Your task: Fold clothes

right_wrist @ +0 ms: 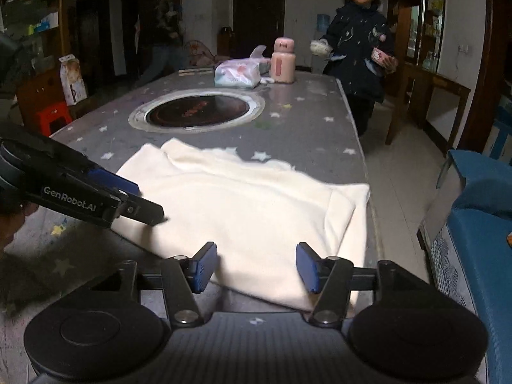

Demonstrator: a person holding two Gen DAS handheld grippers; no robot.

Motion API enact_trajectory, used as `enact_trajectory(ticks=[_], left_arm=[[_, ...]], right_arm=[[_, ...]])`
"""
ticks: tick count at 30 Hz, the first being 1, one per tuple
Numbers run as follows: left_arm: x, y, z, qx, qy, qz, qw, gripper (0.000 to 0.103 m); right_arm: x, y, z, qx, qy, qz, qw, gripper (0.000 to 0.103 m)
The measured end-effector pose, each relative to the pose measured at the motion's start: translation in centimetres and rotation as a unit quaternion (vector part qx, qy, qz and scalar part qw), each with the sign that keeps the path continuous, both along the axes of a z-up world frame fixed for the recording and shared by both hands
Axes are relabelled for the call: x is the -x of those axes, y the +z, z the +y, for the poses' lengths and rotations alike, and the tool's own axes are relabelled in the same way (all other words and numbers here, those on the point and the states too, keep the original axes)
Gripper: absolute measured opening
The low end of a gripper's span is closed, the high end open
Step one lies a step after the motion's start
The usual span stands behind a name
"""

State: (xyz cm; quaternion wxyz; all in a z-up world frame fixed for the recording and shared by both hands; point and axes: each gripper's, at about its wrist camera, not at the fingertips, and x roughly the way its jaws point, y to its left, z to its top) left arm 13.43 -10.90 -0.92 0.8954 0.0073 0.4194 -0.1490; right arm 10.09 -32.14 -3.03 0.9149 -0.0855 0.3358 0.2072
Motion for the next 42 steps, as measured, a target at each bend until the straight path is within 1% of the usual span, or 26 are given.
enact_trajectory(ticks=[2,5,6,7,8,10,15,17,18,21,22,26,35,42], left_arm=[[0.6,0.2,0.3,0.002,0.003,-0.004,1.0,0.06],[1.4,0.7,0.7,0.0,0.009,-0.014,0.9999,0.069],[1.7,0.8,0.8,-0.001,0.011,-0.018,0.9998,0.071],[2.0,1.0,0.9,-0.003,0.012,-0.022,0.9997,0.073],[2.4,1.0,1.0,-0.003,0.013,-0.023,0.9996,0.074],[3.0,1.1,1.2,-0.004,0.015,-0.025,0.9996,0.075],[4.8,1.3,1.9,-0.008,0.021,-0.035,0.9991,0.082],[5.5,1.3,2.2,-0.011,0.024,-0.038,0.9989,0.085],[5.8,1.3,2.4,-0.012,0.026,-0.04,0.9988,0.085],[6.9,1.3,3.0,-0.013,0.031,-0.045,0.9984,0.088],[7.3,1.3,3.2,-0.014,0.033,-0.047,0.9983,0.089],[8.6,1.2,3.9,-0.018,0.039,-0.052,0.9977,0.092],[11.1,0.9,5.3,-0.016,0.059,-0.051,0.9968,0.097],[12.7,0.7,6.0,-0.013,0.072,-0.053,0.9959,0.098]], right_arm=[[0.4,-0.3,0.3,-0.002,-0.002,0.004,1.0,0.059],[1.3,-0.5,0.6,-0.01,-0.01,0.004,1.0,0.068],[1.6,-0.5,0.7,-0.011,-0.013,0.003,1.0,0.072],[1.9,-0.5,0.8,-0.012,-0.015,0.001,1.0,0.074],[2.2,-0.5,0.9,-0.013,-0.018,0.0,1.0,0.075],[2.7,-0.5,1.1,-0.016,-0.021,-0.002,1.0,0.081],[4.1,-0.3,1.7,-0.016,-0.027,-0.006,0.999,0.085],[4.5,-0.2,2.0,-0.018,-0.031,-0.008,0.999,0.09],[4.8,-0.2,2.2,-0.019,-0.033,-0.01,0.999,0.094],[5.7,-0.1,2.7,-0.012,-0.038,-0.016,0.999,0.098],[6.0,-0.1,2.9,-0.01,-0.04,-0.018,0.999,0.102],[7.1,0.1,3.5,-0.004,-0.046,-0.026,0.999,0.103],[8.8,-0.2,4.9,0.008,-0.056,-0.027,0.998,0.103],[10.1,-0.4,5.7,-0.003,-0.059,-0.03,0.998,0.103]])
